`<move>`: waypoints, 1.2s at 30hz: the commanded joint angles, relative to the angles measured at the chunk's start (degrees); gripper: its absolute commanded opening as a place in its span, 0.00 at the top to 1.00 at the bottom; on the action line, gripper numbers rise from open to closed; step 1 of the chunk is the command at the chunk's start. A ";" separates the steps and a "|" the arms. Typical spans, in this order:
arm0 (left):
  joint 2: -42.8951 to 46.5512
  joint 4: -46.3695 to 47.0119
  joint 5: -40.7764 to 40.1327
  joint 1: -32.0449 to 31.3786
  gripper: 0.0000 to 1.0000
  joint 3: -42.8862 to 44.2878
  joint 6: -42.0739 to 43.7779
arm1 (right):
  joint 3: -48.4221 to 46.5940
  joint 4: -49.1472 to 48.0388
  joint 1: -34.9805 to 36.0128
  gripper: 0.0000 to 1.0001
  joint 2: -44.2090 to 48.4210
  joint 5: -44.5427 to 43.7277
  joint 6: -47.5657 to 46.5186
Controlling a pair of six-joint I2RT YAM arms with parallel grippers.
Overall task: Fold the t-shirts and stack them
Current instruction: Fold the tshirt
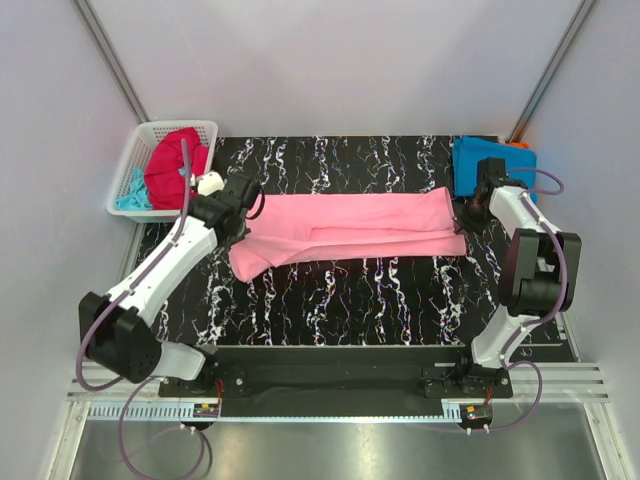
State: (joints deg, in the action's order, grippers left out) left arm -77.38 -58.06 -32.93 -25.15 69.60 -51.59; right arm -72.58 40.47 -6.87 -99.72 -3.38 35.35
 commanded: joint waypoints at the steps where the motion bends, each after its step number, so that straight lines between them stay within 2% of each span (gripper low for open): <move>1: -3.20 3.83 -0.65 2.02 1.00 4.92 2.55 | -4.58 -0.92 -0.33 1.00 -2.93 0.83 -1.52; 12: -15.16 7.09 3.13 6.07 1.00 12.39 4.58 | -16.89 -1.88 -0.33 1.00 -14.26 3.20 -4.77; 15: -18.15 8.22 3.49 7.04 1.00 13.98 4.57 | -19.35 -2.49 -0.33 0.99 -16.81 6.44 -5.64; 16: -18.85 8.84 3.31 7.21 1.00 14.24 4.75 | -20.40 -2.93 -0.33 0.91 -17.52 7.24 -6.17; 17: -19.64 9.71 3.22 7.39 1.00 14.33 5.27 | -20.85 -4.16 -0.33 0.73 -18.65 8.03 -6.78; 19: -20.17 13.49 3.92 8.18 1.00 13.63 5.80 | -21.64 -5.92 -0.33 0.67 -19.45 9.09 -8.02; 21: -20.96 16.12 4.89 9.06 1.00 12.93 5.89 | -22.08 -8.03 -0.33 0.48 -19.81 9.79 -8.81; 29: -22.55 19.13 3.92 9.94 1.00 13.19 6.68 | -17.70 -15.75 -0.33 0.47 -12.36 9.62 -8.64; 32: -23.60 20.27 4.97 10.38 0.99 13.45 7.21 | -14.62 -17.27 -0.33 0.46 -9.10 12.07 -8.55; 36: -25.53 21.84 7.26 10.56 0.96 14.51 8.61 | -12.24 -17.18 -0.25 0.45 -7.33 20.50 -8.29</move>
State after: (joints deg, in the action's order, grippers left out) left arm -101.60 -40.23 -27.24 -15.09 81.49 -44.73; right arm -86.06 26.17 -6.94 -111.31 10.28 27.31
